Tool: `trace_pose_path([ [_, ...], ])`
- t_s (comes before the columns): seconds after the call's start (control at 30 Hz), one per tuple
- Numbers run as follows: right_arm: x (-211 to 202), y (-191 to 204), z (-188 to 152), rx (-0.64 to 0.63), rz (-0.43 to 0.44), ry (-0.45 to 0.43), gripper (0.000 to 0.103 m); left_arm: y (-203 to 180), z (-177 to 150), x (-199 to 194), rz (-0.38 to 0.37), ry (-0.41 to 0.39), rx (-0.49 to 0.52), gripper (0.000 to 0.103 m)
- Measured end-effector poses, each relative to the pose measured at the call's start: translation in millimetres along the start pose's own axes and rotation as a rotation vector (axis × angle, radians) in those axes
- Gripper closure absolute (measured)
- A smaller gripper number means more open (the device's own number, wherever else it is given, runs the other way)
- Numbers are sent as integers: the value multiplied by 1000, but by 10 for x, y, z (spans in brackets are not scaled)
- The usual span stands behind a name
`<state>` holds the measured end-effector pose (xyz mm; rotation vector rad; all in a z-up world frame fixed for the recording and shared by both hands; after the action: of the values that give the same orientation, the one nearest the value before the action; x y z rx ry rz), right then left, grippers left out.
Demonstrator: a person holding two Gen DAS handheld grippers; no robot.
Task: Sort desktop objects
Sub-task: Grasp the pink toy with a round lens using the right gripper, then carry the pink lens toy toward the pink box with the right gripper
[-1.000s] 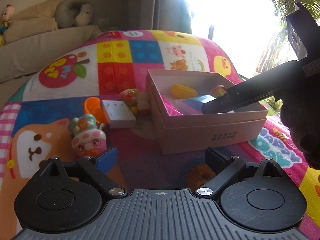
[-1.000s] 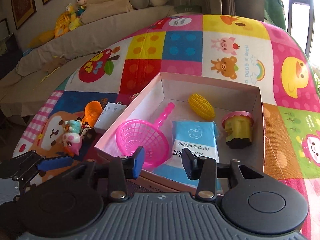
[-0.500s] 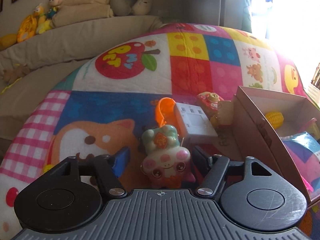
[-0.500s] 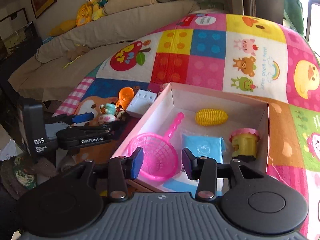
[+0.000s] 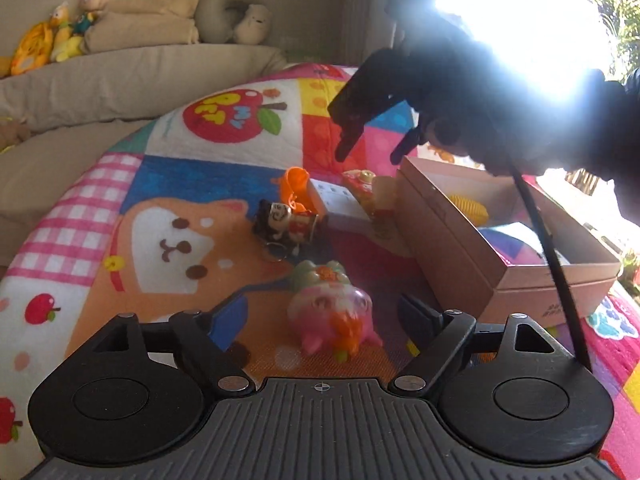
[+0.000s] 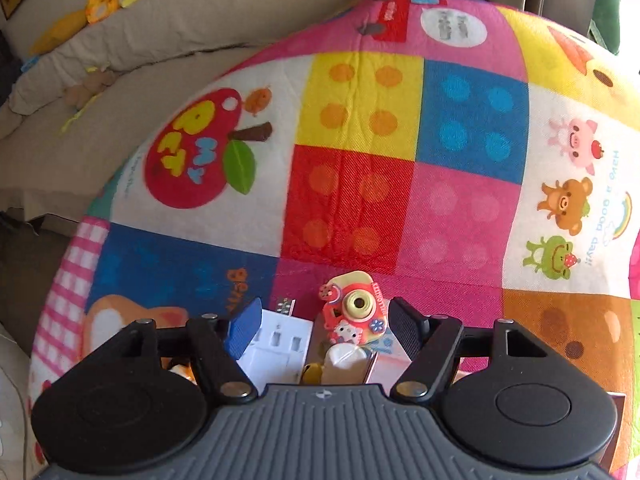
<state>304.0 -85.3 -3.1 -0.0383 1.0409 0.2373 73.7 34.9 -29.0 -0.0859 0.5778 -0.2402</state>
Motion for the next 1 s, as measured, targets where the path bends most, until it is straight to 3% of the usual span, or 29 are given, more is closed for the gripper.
trace_pose_path([
  [0.07,280,-54,20,5,-58,45,35,19,-12,38,-16,21,-24,15],
  [0.17,559,-98,12,22,-71,110,52,30,-8,32,-30,17,-36,12],
  [0.27,636,-39,-14,30,-61,123,53,28,-13,26,-35,18,-37,9],
  [0.47,358,536,-327,-137,70,120,56,-13,-43,6,-38,28,-19,7],
  [0.63,-136,729,-890,-195,238,227,56,-123,-93,-8,-77,49,13,6],
  [0.67,-251,721,-932,-206,249,215,56,-154,-101,-12,-79,48,29,6],
  [0.7,-386,704,-904,-217,245,169,55,-171,-106,-15,-78,47,37,6],
  [0.8,-643,591,-743,-300,105,-12,49,-194,-123,-28,-69,47,43,6],
  [0.87,-521,483,-659,-296,51,-4,49,-191,-130,-42,-61,43,37,6],
  [1.0,-296,443,-758,-235,116,90,52,-155,-116,-20,-60,47,19,5],
])
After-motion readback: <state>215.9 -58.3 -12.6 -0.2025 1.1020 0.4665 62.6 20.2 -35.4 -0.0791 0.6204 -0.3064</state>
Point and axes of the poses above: each gripper's, at about its wrist camera, not at the fingertips, and x roughly the way its jaws point, y to its left, z to its top, the point moved 8 cm from there along x, roughly the way its jaws point
